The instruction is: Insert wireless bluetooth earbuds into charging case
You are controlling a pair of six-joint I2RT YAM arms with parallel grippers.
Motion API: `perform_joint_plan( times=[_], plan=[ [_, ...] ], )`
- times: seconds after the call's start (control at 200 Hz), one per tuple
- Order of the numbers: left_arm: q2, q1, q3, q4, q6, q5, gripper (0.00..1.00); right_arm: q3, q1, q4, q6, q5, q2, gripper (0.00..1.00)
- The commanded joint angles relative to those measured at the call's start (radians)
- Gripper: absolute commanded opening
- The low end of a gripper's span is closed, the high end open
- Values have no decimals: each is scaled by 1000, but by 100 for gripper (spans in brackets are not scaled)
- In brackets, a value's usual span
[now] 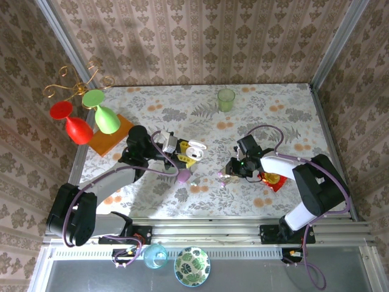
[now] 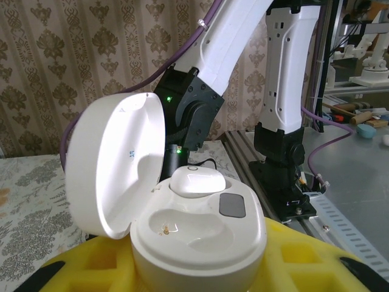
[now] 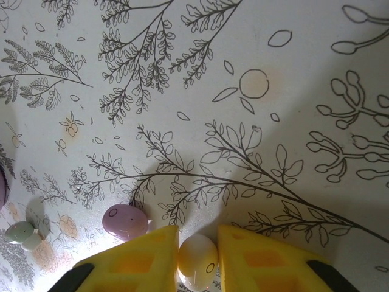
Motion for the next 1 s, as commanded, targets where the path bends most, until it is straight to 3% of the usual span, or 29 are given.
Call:
perform_joint_plan(
  times=[0.0, 0.235, 0.47, 0.74, 0.855, 0.995],
  plan=[
    [-13, -4, 33, -37, 52, -1, 19, -14, 9, -4, -8, -10, 27, 21],
    [-27, -4, 38, -120, 114, -37, 19, 13, 9, -54, -16, 22, -26, 19],
    [-19, -11, 56, -270, 250, -156, 19, 45, 9, -131, -38, 104, -90, 19],
    [24, -46, 31, -222, 336, -482, 19, 111, 12, -201, -48, 136, -200, 20],
    [55, -47, -8, -92, 299, -541, 18, 175, 25, -232, -56, 149, -248, 20],
    [99, -47, -6, -58, 278, -548, 18, 273, 52, -259, -69, 153, -273, 20]
  ],
)
